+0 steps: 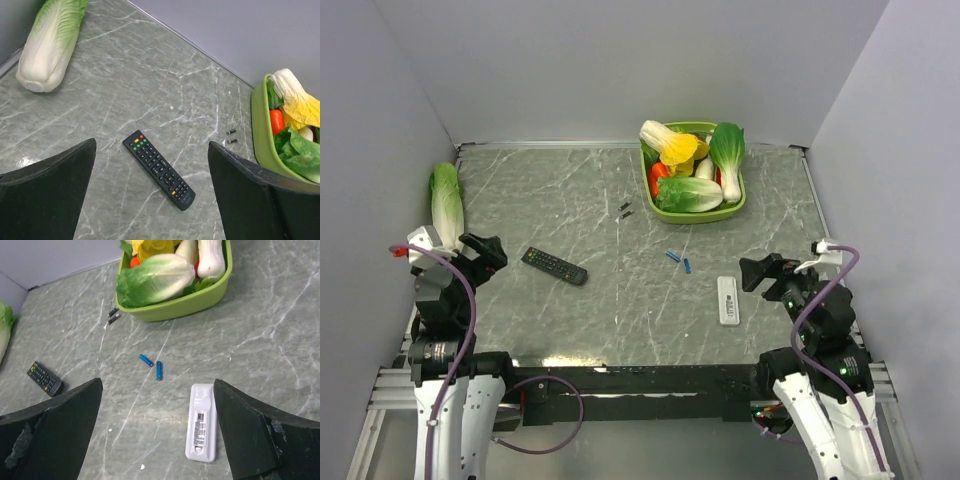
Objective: Load the batteries into the remote control
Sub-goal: Pick up the remote control from the center of the board.
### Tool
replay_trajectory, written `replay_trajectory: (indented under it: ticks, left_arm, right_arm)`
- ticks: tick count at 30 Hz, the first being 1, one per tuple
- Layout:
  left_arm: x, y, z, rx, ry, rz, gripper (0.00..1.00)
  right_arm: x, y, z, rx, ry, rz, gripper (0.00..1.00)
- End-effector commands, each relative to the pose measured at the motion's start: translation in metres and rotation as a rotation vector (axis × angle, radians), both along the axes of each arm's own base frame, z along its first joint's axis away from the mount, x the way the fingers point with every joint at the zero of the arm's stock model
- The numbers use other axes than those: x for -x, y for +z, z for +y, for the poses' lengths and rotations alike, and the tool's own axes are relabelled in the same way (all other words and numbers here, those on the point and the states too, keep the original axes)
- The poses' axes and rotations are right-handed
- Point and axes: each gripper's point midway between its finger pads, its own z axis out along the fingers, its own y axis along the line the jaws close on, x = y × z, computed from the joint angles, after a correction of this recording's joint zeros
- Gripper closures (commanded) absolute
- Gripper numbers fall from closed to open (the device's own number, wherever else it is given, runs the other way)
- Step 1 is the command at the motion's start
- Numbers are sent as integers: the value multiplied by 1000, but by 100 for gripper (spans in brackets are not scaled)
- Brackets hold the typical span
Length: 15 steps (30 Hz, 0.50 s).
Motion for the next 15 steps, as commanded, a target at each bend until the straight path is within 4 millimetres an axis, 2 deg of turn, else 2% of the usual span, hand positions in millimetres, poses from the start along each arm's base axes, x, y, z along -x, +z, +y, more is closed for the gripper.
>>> replay_trajectory:
  ticks: [1,4,6,8,10,11,13,14,15]
  left_arm:
    - [1,-1,8,38,67,-4,3]
    - [0,-3,9,40,71,5,3]
    - [-1,-5,8,43,68,12,3]
    - [-2,-6,8,47,70,13,3]
    - [-2,-8,10,54,81,22,3]
    - [-2,-9,12,61,97,24,3]
    - [-3,-12,13,66,106,31,3]
    - [-3,-14,13,74,110,35,3]
    - [-4,-15,13,75,107,41,3]
  right_arm:
    - [-9,0,15,-7,75,-3,0]
    - [-12,-5,31,0,164,43,0]
    - [-18,-6,49,-1,264,54,0]
    - [-21,-14,67,-18,363,94,0]
    - [-26,-13,77,-37,414,93,0]
    - [-30,-21,84,-50,444,138,0]
    - [-37,-21,92,-53,477,152,0]
    - [-42,-32,96,-48,495,195,0]
    - [-45,-34,101,-47,516,205,0]
